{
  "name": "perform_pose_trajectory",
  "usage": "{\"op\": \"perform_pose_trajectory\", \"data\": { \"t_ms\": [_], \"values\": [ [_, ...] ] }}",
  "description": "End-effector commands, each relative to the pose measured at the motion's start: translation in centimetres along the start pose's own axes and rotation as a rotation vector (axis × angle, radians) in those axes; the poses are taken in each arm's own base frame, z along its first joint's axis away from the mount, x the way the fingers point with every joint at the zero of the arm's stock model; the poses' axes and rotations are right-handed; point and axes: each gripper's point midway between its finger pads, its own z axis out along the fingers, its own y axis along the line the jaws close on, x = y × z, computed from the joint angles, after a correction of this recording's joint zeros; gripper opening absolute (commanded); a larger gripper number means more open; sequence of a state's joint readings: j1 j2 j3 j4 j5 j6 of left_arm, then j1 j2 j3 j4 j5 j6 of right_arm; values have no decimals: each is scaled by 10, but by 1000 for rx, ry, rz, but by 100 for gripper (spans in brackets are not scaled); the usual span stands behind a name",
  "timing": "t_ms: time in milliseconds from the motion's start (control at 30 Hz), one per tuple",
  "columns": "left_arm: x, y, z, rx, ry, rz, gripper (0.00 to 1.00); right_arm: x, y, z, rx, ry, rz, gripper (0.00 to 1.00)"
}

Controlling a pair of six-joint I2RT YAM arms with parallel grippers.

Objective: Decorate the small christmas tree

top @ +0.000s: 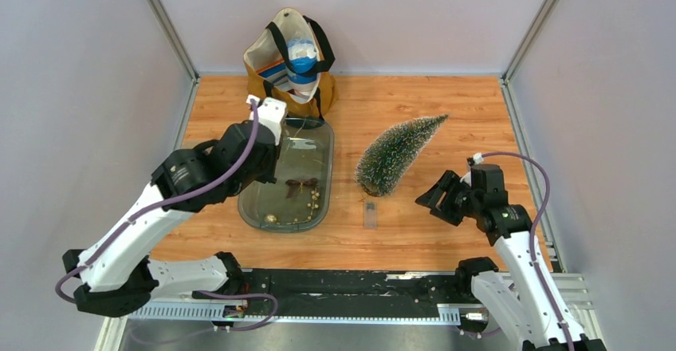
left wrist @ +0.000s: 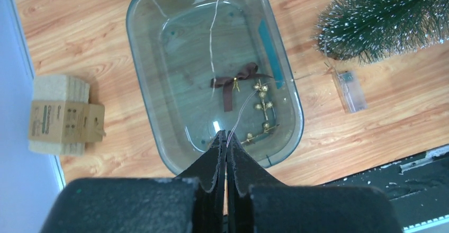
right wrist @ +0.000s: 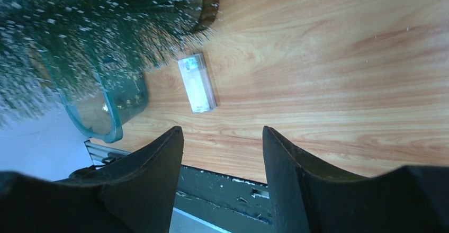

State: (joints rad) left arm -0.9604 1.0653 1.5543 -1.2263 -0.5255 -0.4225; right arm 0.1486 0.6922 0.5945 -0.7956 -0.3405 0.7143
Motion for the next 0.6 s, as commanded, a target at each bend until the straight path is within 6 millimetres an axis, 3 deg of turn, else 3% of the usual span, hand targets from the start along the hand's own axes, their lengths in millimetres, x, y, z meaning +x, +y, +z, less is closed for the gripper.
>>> {"op": "perform_pose_trajectory", "data": {
  "t_ms": [0,300,567],
  "values": [
    [-27,-16,27,56,-36,69,0,-29,20,-11,-24,-100,-77,59],
    [-80,-23,81,69,-66,100,0,-55,24,-8,12,-148,-111,59],
    [-116,-49,127,130,-78,168,0,-89,24,-9,3,-189,-80,57]
  ]
}}
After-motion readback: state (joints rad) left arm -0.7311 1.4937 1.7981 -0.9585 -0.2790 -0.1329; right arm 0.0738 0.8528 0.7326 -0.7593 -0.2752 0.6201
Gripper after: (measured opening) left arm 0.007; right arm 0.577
